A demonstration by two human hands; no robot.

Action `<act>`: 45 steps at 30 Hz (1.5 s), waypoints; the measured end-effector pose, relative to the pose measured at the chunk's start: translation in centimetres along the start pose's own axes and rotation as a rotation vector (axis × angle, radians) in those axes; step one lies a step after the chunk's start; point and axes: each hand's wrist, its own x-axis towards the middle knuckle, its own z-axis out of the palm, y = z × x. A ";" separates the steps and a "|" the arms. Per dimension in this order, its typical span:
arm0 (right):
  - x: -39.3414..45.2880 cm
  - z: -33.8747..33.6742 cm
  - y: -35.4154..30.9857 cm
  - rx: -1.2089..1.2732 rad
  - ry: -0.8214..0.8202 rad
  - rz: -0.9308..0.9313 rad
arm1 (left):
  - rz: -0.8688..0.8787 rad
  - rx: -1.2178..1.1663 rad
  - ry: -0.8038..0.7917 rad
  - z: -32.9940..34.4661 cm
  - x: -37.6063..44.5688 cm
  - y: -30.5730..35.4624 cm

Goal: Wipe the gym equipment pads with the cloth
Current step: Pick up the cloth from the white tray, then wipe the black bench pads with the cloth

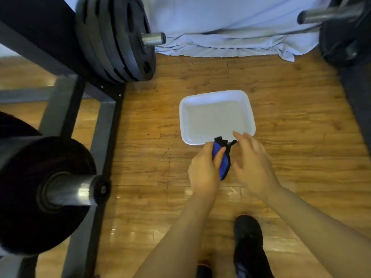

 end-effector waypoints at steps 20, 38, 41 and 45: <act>-37.2 -31.6 -28.6 -0.412 0.053 -0.089 | 0.441 0.376 0.007 -38.0 -34.1 24.7; -75.7 -39.7 -32.1 -0.469 0.205 0.001 | 0.714 0.337 -0.049 -46.0 -67.9 29.8; -82.4 -38.9 -31.2 -0.465 0.223 0.092 | 0.762 0.334 -0.147 -45.9 -73.1 29.4; -90.6 -36.9 -30.1 -0.461 0.148 0.223 | 0.814 0.281 -0.245 -45.6 -79.7 27.8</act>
